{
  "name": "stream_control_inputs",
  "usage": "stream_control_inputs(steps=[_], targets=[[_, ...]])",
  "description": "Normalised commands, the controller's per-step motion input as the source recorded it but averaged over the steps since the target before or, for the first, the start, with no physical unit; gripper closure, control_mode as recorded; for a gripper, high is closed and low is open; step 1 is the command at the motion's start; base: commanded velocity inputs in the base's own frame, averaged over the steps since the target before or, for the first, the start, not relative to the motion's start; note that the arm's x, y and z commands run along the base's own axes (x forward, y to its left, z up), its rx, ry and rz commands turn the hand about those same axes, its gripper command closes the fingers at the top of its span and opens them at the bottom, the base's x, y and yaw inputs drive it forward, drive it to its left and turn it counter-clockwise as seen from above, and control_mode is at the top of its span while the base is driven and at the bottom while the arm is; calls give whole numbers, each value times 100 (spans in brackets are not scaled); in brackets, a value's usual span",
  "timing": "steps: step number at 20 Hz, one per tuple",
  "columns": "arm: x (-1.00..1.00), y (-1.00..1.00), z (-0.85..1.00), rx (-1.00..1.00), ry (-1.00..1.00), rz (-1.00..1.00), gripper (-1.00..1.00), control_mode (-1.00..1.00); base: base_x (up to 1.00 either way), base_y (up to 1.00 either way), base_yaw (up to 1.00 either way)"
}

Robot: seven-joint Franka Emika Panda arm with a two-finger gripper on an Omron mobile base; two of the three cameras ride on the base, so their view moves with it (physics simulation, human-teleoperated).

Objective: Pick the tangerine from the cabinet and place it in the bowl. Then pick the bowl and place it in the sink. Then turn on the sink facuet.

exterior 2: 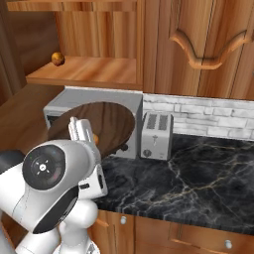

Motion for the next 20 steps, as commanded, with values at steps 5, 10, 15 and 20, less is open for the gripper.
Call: stream_control_inputs(steps=[5,10,15,20], targets=[[-21,-2,0,0,0,0,100,100,-29,-12,0],[0,0,0,0,0,0,100,100,-73,-42,-1],[0,0,0,0,0,0,100,100,-22,-53,-28],[0,0,0,0,0,0,100,100,0,-54,-55]])
